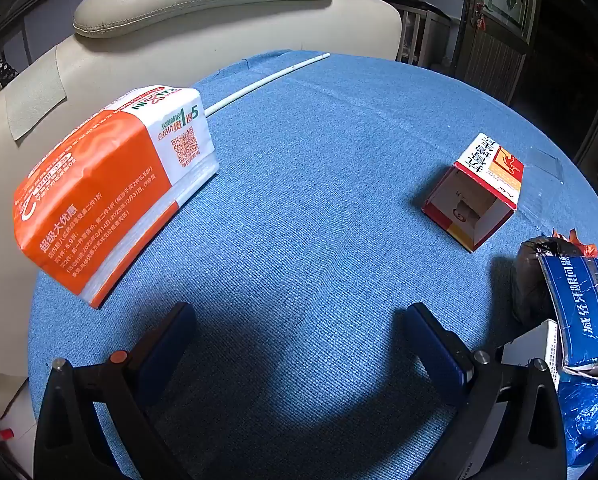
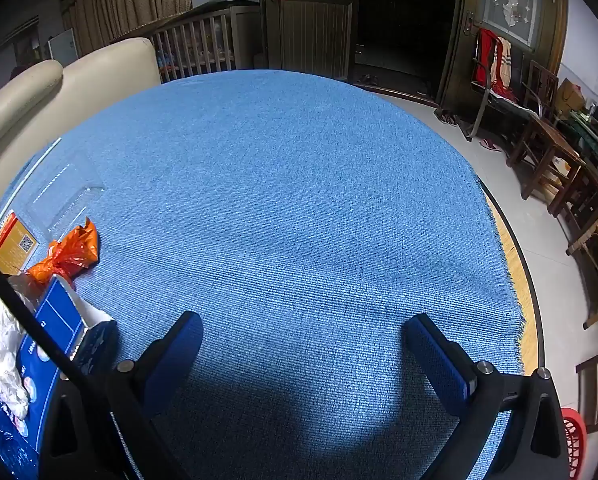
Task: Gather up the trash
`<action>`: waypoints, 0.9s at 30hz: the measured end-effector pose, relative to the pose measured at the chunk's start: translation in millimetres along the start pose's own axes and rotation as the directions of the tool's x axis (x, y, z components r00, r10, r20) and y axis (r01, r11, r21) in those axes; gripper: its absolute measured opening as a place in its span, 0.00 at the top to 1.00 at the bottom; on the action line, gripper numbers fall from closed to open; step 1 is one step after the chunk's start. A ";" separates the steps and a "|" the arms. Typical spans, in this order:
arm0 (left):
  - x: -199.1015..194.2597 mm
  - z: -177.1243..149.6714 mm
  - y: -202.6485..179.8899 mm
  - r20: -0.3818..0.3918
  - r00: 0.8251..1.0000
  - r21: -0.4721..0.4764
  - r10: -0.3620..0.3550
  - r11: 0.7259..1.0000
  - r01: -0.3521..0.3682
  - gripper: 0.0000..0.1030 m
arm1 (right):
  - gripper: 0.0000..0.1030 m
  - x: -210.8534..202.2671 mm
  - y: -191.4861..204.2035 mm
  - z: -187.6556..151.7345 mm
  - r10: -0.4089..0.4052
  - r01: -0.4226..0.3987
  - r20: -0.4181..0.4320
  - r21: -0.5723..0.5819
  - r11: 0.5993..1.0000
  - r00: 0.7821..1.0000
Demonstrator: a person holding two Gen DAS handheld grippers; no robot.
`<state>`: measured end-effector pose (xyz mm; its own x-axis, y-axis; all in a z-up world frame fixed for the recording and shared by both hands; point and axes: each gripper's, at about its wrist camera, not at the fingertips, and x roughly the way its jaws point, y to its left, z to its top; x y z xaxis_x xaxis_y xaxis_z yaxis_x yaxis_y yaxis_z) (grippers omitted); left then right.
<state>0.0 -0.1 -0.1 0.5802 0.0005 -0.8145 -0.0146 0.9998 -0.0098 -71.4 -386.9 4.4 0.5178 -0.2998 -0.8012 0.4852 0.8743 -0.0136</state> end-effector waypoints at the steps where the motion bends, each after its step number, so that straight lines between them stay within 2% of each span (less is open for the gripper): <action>1: 0.0 0.0 -0.1 0.000 1.000 0.000 0.001 1.000 -0.001 0.00 | 0.00 0.0 0.0 0.0 0.000 0.000 -0.001 0.000 1.000 1.000; 23: -0.2 0.0 0.6 0.001 1.000 0.000 0.001 1.000 -0.001 0.00 | 0.00 0.1 0.1 0.0 0.000 0.000 0.001 0.000 1.000 1.000; 27: -10.7 -7.8 1.7 0.003 1.000 0.026 -0.005 1.000 0.005 0.00 | 0.00 0.2 0.3 0.1 0.000 0.000 0.001 0.000 1.000 1.000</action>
<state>-12.6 1.5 4.1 0.5825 -0.0049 -0.8128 0.0098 1.0000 0.0010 -71.1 -386.8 4.2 0.5184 -0.3004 -0.8007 0.4856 0.8741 -0.0135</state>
